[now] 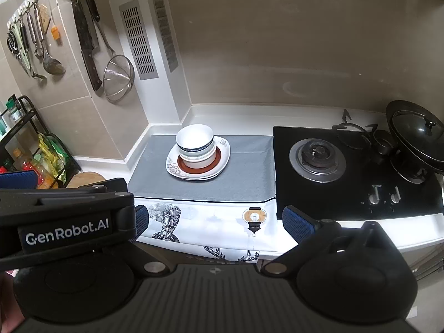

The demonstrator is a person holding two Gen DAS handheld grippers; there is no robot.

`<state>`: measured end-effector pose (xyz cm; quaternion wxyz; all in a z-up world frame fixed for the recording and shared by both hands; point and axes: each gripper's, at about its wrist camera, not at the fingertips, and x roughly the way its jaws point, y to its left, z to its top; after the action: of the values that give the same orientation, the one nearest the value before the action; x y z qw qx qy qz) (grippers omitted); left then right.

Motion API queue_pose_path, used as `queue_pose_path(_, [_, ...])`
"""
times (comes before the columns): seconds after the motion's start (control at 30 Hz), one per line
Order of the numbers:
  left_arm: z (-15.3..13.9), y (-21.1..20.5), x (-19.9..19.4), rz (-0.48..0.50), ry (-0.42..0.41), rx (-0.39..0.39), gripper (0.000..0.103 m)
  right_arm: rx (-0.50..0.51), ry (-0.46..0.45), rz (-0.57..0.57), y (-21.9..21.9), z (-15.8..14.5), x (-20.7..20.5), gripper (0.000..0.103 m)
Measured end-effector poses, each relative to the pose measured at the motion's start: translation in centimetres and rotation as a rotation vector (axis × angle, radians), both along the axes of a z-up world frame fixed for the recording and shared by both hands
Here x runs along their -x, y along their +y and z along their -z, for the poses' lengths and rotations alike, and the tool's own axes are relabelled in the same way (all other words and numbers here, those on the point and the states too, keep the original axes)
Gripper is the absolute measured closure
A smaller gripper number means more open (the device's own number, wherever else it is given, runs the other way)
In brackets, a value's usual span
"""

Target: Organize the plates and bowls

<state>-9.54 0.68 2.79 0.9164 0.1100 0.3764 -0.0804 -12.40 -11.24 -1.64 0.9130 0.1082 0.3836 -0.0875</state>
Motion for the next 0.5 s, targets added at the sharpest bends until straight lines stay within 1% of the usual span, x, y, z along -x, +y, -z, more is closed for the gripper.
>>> queue_pose_path(0.5, [0.35, -0.32, -0.84, 0.024, 0.005, 0.000, 0.000, 0.009, 0.007, 0.015, -0.25, 0.14, -0.35, 0.001])
